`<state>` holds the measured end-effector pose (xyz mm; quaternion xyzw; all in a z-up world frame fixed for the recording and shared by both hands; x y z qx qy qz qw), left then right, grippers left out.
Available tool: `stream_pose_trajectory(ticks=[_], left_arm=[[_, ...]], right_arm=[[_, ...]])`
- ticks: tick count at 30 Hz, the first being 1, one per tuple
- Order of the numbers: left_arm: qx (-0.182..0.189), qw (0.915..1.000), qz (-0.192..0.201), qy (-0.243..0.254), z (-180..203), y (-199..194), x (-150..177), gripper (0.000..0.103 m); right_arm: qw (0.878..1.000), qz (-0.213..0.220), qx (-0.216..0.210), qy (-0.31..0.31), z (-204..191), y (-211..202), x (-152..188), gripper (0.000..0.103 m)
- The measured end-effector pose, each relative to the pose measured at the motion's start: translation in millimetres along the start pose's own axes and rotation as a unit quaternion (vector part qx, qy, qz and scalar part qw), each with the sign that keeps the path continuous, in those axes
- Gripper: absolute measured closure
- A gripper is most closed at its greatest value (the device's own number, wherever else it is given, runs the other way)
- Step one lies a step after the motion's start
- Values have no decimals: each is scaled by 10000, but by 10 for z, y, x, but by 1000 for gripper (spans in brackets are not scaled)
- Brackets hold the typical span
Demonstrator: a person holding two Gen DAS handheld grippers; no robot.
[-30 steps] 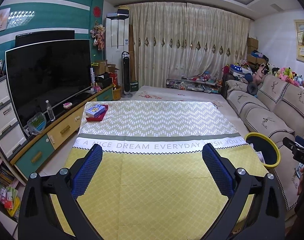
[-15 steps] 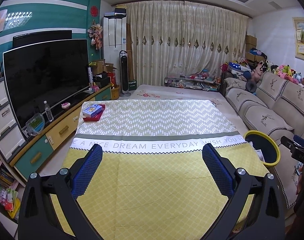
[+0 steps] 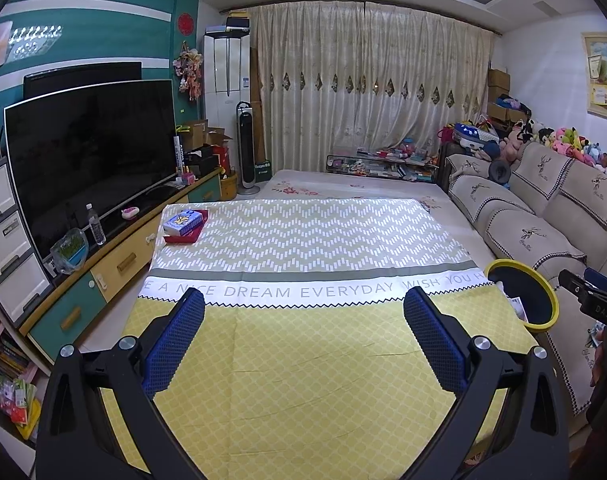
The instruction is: Collect trash
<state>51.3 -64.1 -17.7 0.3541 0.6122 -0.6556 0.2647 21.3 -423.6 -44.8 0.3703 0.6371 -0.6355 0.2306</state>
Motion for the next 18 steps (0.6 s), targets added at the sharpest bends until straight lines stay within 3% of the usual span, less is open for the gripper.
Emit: stream_pose_trajectory(ticks=[18], left_arm=[[21,10000,-69,22,39,64,14,5]], right_arm=[[10000,-76,-38,32,-12,69,1,7]])
Point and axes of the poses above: each gripper's, at about its wrist camera, not at the fingertips, and y roughly the way its jaws point, z to its right, x to its underside, the point moved 4 cm from there along y, roughly the way its jaws point, and after that the axes turned 9 degrees about -z, right-handed, at the moved point
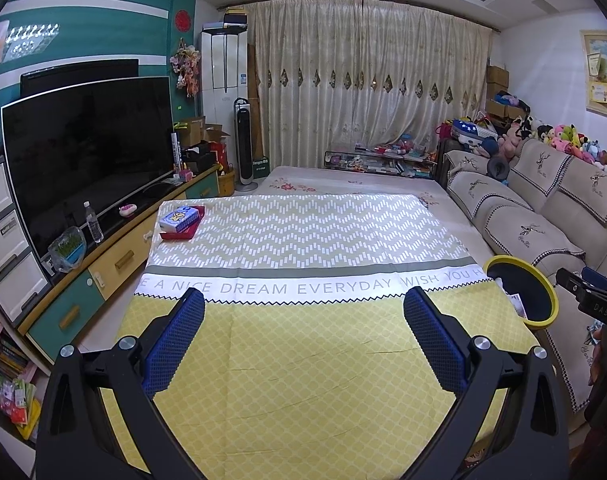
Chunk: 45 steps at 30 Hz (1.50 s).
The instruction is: Collect trash
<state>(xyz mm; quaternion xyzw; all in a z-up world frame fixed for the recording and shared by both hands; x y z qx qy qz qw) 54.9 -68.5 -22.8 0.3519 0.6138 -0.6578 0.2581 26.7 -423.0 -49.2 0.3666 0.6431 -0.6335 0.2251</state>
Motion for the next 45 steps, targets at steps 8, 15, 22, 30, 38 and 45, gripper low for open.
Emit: stream_pose_trajectory(ticks=[8,15,22,30,38,45], left_arm=[[12,10000,-41,25,31,45,17,5],[15,10000,-46,33,52,51,15,5],[20,10000,-57,25,56,55,16,5],[22,9999,-119,10,58,131,32,5],[22,9999,-137,25,37,158,36,5],[21,9999,-158,15,24,188,40,5]], right_arm=[[10000,-19,-5,7,-7,23,5,7],[10000,-38,-12,12,-4,44,20,7],[10000,-49,-23,19,-2,58,24,7],[10000,-67,-20,17,-15,83,42,7],[9999,-96,-35,16,-4,106,43,7],[9999,-111,-34,14,-7,118,48,7]])
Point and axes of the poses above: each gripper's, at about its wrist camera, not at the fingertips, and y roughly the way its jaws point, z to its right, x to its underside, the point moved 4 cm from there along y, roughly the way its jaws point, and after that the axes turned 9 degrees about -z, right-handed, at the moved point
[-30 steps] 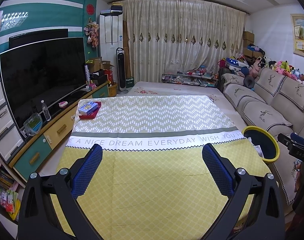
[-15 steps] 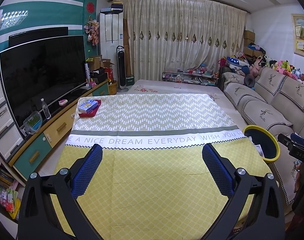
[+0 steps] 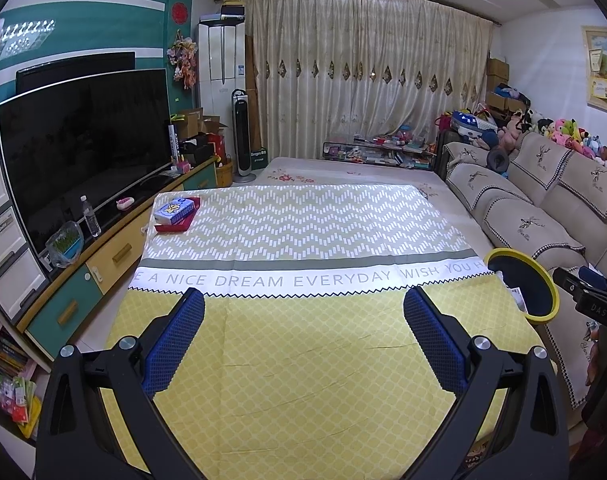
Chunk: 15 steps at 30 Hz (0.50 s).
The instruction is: Collect trash
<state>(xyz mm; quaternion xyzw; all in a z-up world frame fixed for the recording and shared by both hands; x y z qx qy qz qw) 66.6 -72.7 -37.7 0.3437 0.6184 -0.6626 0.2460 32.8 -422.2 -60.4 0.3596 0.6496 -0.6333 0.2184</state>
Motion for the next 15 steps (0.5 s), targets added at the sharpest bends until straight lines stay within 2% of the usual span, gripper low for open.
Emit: stream_pose_trajectory(ticks=[15], left_arm=[[25,9999,-137,-6,-12,91,11,5]], right_arm=[[10000,-31,-9,-1,4,35,15,7]])
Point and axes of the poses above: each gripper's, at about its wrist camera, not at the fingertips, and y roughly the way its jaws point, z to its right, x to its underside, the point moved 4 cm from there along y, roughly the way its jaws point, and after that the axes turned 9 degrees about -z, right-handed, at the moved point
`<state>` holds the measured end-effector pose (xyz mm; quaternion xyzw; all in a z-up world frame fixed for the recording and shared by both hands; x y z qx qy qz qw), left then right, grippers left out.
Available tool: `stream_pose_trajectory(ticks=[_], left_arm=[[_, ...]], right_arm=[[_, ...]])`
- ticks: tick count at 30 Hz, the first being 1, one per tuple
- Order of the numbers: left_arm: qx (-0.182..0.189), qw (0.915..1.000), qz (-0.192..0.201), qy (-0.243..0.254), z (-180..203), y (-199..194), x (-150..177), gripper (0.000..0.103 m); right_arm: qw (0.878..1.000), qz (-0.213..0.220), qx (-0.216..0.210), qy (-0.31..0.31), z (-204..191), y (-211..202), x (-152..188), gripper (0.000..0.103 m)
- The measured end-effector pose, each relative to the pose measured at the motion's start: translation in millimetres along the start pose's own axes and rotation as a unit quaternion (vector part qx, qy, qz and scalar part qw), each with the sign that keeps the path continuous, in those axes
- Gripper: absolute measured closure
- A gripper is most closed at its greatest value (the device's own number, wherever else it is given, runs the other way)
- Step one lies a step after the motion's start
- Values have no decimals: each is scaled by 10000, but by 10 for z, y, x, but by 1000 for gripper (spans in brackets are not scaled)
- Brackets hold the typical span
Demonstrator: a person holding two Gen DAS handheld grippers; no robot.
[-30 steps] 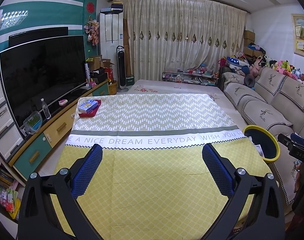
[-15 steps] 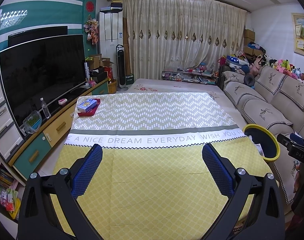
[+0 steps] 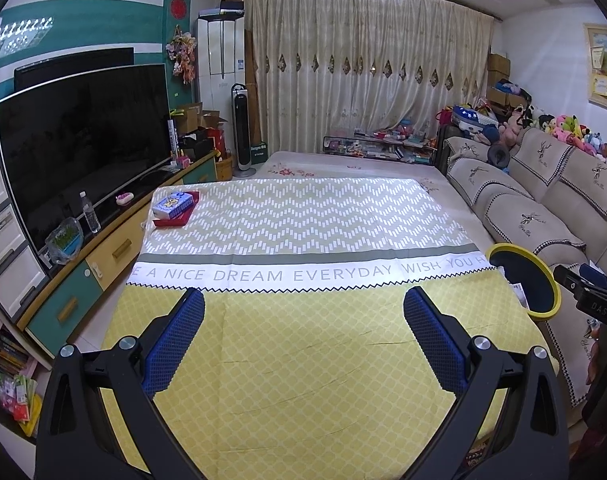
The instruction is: Collect trash
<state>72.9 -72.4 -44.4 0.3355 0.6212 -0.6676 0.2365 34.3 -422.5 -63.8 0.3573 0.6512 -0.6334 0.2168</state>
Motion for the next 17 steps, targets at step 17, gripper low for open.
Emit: stream_pose_trajectory(ticks=[17], left_arm=[[-157,9995,-279,33,-338,746,-485,5]], right_arm=[[9980,-204,-29,-603,-364,444,-470,7]])
Point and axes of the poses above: each gripper's, at about its wrist camera, not at the fingertips, and y roughly the way its jaws point, z to its right, x to its underside, the point moved 4 cm from there along y, roughly the way its jaws point, and after that the axes turned 9 degrees about -z, right-handed, at the moved point
